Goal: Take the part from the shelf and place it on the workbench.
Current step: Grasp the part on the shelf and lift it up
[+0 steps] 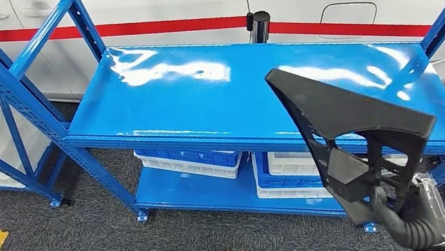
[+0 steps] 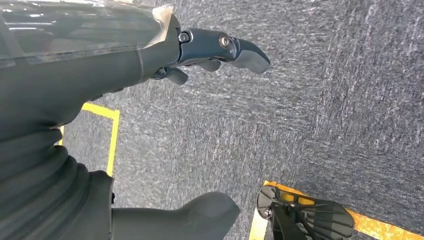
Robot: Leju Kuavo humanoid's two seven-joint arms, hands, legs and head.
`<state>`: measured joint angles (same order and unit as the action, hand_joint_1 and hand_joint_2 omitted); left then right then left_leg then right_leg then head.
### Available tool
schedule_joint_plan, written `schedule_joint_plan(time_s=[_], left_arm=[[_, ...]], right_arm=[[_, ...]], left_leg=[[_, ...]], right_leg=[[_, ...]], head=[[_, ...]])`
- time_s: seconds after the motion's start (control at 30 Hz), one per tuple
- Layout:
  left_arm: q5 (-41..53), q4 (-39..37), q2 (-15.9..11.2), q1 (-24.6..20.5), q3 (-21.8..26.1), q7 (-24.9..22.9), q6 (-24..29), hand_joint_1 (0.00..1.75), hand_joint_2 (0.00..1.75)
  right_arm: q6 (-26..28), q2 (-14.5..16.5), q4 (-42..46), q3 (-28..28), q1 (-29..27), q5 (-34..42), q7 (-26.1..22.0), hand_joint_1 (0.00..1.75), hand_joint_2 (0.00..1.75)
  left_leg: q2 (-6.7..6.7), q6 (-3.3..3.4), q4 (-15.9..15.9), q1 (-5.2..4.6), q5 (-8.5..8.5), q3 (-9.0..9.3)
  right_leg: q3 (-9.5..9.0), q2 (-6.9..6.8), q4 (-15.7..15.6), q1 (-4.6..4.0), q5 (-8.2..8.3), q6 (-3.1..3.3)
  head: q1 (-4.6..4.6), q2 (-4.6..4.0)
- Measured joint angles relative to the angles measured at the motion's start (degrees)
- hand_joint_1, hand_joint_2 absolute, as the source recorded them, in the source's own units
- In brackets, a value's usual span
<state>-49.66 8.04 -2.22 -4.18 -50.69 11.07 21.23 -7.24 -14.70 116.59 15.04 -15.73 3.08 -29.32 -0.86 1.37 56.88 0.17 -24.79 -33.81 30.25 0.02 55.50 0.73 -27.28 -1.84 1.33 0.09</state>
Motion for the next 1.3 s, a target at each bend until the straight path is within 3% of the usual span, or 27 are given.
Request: schedule_joint_plan(time_s=[0.3, 0.5, 0.57, 0.67, 0.7, 0.73, 0.77, 0.83, 0.9, 0.97, 1.03, 1.07, 1.13, 1.2, 1.23, 1.27, 1.3], left_arm=[[-0.8, 0.0, 0.3, 0.0, 0.0, 0.1, -0.9, 0.0, 1.75], [-1.2, 0.0, 0.3, 0.0, 0.0, 0.1, -1.3, 0.0, 1.75], [-1.2, 0.0, 0.4, 0.0, 0.0, 0.1, -1.4, 0.0, 1.75], [-1.2, 0.0, 0.5, 0.0, 0.0, 0.1, -1.8, 0.0, 1.75], [-1.2, 0.0, 0.5, 0.0, 0.0, 0.1, -1.9, 0.0, 1.75], [-1.2, 0.0, 0.5, 0.0, 0.0, 0.1, -2.0, 0.0, 1.75], [-1.2, 0.0, 0.5, 0.1, 0.0, 0.1, -2.0, 0.0, 1.75], [-1.2, 0.0, 0.6, 0.1, 0.0, 0.0, -2.0, 0.0, 1.75], [-1.2, 0.0, 0.6, 0.0, -0.1, -0.1, -2.0, 0.0, 1.75], [-1.2, 0.0, 0.6, 0.0, -0.1, -0.2, -2.0, 0.0, 1.75], [-1.2, 0.0, 0.6, 0.0, -0.1, -0.3, -2.0, 0.0, 1.75], [-1.2, 0.0, 0.6, 0.0, -0.1, -0.3, -2.0, 0.0, 1.75], [-1.2, 0.0, 0.6, 0.0, -0.2, -0.3, -2.0, 0.0, 1.75], [-1.2, 0.0, 0.6, 0.1, -0.2, -0.4, -2.0, 0.0, 1.75], [-1.2, 0.0, 0.6, 0.1, -0.2, -0.4, -2.0, 0.0, 1.75], [-1.2, 0.0, 0.6, 0.1, -0.2, -0.4, -2.0, 0.0, 1.75], [-1.2, 0.0, 0.6, 0.1, -0.2, -0.4, -2.0, 0.0, 1.75]], right_arm=[[0.5, 0.4, -1.9, -1.7, 0.1, 0.8, 0.0, 1.75, 1.75], [1.1, 0.3, -3.9, -2.5, 1.0, 1.7, 0.0, 1.75, 1.75], [1.9, 0.6, -4.3, -2.8, 1.2, 1.0, -0.2, 1.75, 1.75], [3.1, 1.4, -4.9, -3.7, 1.3, -0.4, -0.4, 1.75, 1.75], [3.4, 1.8, -5.1, -4.0, 1.3, -0.8, -0.4, 1.75, 1.75], [3.6, 2.2, -5.3, -4.2, 1.2, -1.2, -0.4, 1.75, 1.75], [3.8, 2.5, -5.4, -4.4, 1.2, -1.5, -0.5, 1.75, 1.75], [4.0, 3.1, -5.5, -4.8, 1.3, -1.8, -0.6, 1.75, 1.75], [4.0, 3.4, -5.7, -5.1, 1.4, -2.0, -0.6, 1.75, 1.75], [4.0, 3.7, -6.0, -5.2, 1.7, -2.1, -0.7, 1.75, 1.75], [4.0, 3.8, -6.3, -5.2, 2.1, -2.1, -0.6, 1.75, 1.75], [3.9, 3.8, -6.5, -5.3, 2.3, -2.1, -0.6, 1.75, 1.75], [3.9, 3.9, -6.8, -5.3, 2.5, -2.0, -0.6, 1.75, 1.75], [3.9, 4.2, -7.1, -5.3, 2.5, -1.9, -0.6, 1.75, 1.75], [3.9, 4.3, -7.2, -5.3, 2.5, -1.8, -0.6, 1.75, 1.75], [3.9, 4.5, -7.2, -5.3, 2.4, -1.8, -0.6, 1.75, 1.75], [3.9, 4.6, -7.3, -5.3, 2.4, -1.8, -0.6, 1.75, 1.75]], left_leg=[[-0.01, 0.33, 0.2, -0.29, -0.25, 0.02], [0.04, 1.45, 0.0, -0.51, -0.27, 0.31], [0.18, 2.11, -0.7, -0.21, 0.09, 0.76], [0.31, 2.42, -0.9, -0.13, 0.16, 0.91], [0.31, 2.39, -0.9, -0.15, 0.14, 0.9], [0.29, 2.33, -0.8, -0.15, 0.1, 0.9], [0.24, 2.21, -0.7, -0.11, 0.02, 0.92], [0.11, 1.7, -0.3, -0.07, -0.28, 0.95], [0.03, 0.9, 0.2, -0.23, -0.65, 0.94], [0.02, 0.21, 0.3, -0.24, -0.71, 0.89], [0.08, -0.37, 1.1, 0.09, -1.31, 0.56], [0.16, -0.68, 2.8, 0.25, -2.52, -0.16], [0.33, -1.2, 9.3, 0.42, -6.31, -3.09], [0.39, -1.48, 16.0, 0.47, -8.99, -6.2], [0.4, -1.46, 16.8, 0.47, -8.79, -6.59], [0.41, -1.33, 15.5, 0.47, -7.55, -5.88], [0.41, -1.09, 12.1, 0.46, -5.59, -4.1]], right_leg=[[-0.14, 0.0, 0.0, 0.35, -0.06, -0.19], [-0.38, -0.01, 0.0, 0.68, -0.26, -1.0], [0.84, -0.03, 2.9, 0.71, -1.88, -0.89], [6.45, -0.02, 14.1, 0.77, -6.53, -0.36], [7.77, -0.02, 16.5, 0.77, -7.13, -0.54], [8.06, -0.02, 16.8, 0.79, -6.82, -0.92], [7.02, -0.03, 14.6, 0.87, -5.57, -1.43], [3.13, -0.03, 6.5, 1.14, -2.33, -2.16], [0.74, 0.06, 1.7, 1.02, -0.63, -1.48], [0.6, 0.15, 1.5, 0.68, -0.38, -0.25], [0.57, 0.14, 1.5, 0.9, -0.14, 0.63], [0.53, 0.11, 1.4, 1.03, -0.05, 1.09], [0.55, 0.01, 1.4, 0.95, -0.02, 1.7], [0.62, -0.09, 1.4, 0.72, -0.04, 1.84], [0.6, -0.1, 1.4, 0.63, -0.04, 1.85], [0.54, -0.09, 1.4, 0.58, -0.05, 1.84], [0.44, -0.06, 1.4, 0.54, -0.06, 1.83]], head=[[0.01, 0.0], [0.01, 0.0], [-0.09, 0.0], [-0.3, 0.0], [-0.28, 0.0], [-0.3, 0.0], [-0.31, 0.0], [-0.38, 0.01], [-0.38, 0.01], [-0.35, 0.0], [-0.33, 0.01], [-0.25, 0.01], [-0.09, 0.0], [-0.04, 0.0], [-0.03, 0.0], [-0.04, 0.0], [-0.03, 0.0]])
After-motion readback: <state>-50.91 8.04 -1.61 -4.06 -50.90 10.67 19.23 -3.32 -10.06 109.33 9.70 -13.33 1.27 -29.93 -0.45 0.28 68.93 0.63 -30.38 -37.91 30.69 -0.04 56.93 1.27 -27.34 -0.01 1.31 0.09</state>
